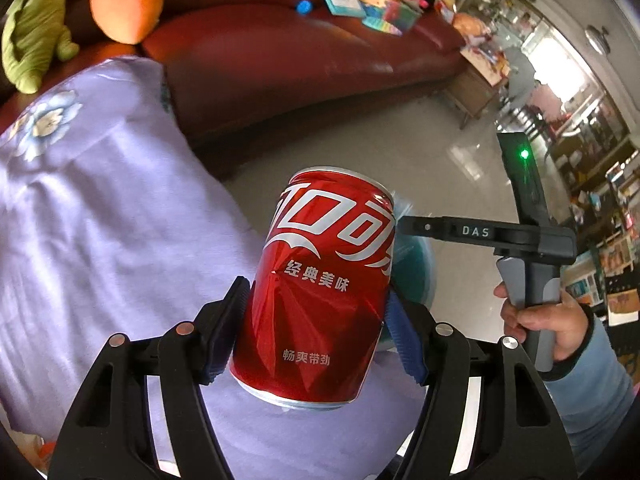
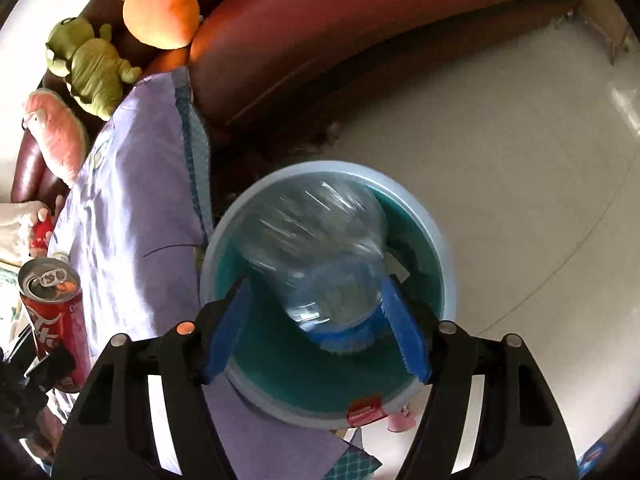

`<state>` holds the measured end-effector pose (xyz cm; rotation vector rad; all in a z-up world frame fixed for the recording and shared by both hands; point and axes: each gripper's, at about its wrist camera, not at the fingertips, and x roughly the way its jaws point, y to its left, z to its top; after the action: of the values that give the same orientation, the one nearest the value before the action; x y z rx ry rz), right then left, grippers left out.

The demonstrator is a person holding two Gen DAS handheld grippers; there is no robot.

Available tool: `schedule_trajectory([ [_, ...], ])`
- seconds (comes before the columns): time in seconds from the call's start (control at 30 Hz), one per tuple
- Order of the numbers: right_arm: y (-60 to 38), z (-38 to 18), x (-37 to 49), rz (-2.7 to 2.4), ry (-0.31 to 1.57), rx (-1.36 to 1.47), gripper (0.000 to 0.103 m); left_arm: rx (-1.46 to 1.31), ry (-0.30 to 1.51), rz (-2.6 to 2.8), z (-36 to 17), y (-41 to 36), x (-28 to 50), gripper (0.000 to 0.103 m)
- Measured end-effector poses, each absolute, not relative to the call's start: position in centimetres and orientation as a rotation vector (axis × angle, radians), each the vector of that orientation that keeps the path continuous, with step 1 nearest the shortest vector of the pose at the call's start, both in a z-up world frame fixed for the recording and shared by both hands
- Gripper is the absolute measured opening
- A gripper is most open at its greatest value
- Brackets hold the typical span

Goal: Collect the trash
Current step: 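Carry the can and bottle to the teal bucket and open both tools, then move both open tools back over the table toward the snack wrappers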

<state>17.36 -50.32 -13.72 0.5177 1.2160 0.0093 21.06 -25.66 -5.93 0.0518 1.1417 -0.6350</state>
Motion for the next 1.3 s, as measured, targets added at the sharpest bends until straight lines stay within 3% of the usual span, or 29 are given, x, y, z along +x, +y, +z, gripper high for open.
schedule_trajectory([
  [0.5,-51.3,-11.5,15.1,-0.016,1.190,0.494,0.077,0.079,1.176,-0.676,-7.5,-28.9,21.1,0.068],
  [0.83,-52.4,-10.4,14.1,-0.065,1.188,0.491,0.078,0.133,1.227,-0.709,-9.8,-31.7,21.4,0.069],
  [0.97,-52.5,-10.3,13.9,-0.087,1.199,0.481,0.083,0.139,1.229,-0.692,-9.9,-32.3,21.2,0.084],
  [1.3,-50.6,-9.3,13.9,-0.091,1.223,0.440,0.083,0.100,1.203,-0.669,-8.9,-29.5,20.3,0.086],
])
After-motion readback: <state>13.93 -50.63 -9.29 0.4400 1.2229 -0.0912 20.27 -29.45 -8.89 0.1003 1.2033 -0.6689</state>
